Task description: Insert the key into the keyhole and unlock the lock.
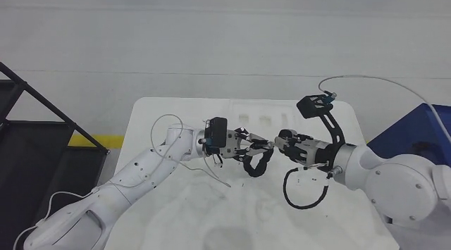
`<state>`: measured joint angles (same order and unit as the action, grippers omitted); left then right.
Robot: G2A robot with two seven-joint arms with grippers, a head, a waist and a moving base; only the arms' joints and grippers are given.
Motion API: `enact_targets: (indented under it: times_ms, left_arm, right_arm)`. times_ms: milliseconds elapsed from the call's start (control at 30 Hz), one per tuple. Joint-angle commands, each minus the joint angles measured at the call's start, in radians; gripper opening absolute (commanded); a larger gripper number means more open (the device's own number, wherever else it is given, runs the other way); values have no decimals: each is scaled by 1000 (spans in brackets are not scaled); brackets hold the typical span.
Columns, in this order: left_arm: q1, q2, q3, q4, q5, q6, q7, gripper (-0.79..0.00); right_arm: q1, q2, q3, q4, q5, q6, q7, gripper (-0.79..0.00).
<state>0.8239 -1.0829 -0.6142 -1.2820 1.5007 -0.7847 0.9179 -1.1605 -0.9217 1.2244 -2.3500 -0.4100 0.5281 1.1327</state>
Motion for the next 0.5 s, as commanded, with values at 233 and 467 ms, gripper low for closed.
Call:
enact_targets:
  times_ms: [233, 467]
  left_arm:
    - [9, -4, -18, -12, 20, -8, -14, -785]
    - [15, -7, -26, -17, 38, -15, -11, -785]
  right_arm:
    - [6, -2, -18, 0, 2, 13, -6, -785]
    - [3, -2, -28, 0, -3, 31, 4, -785]
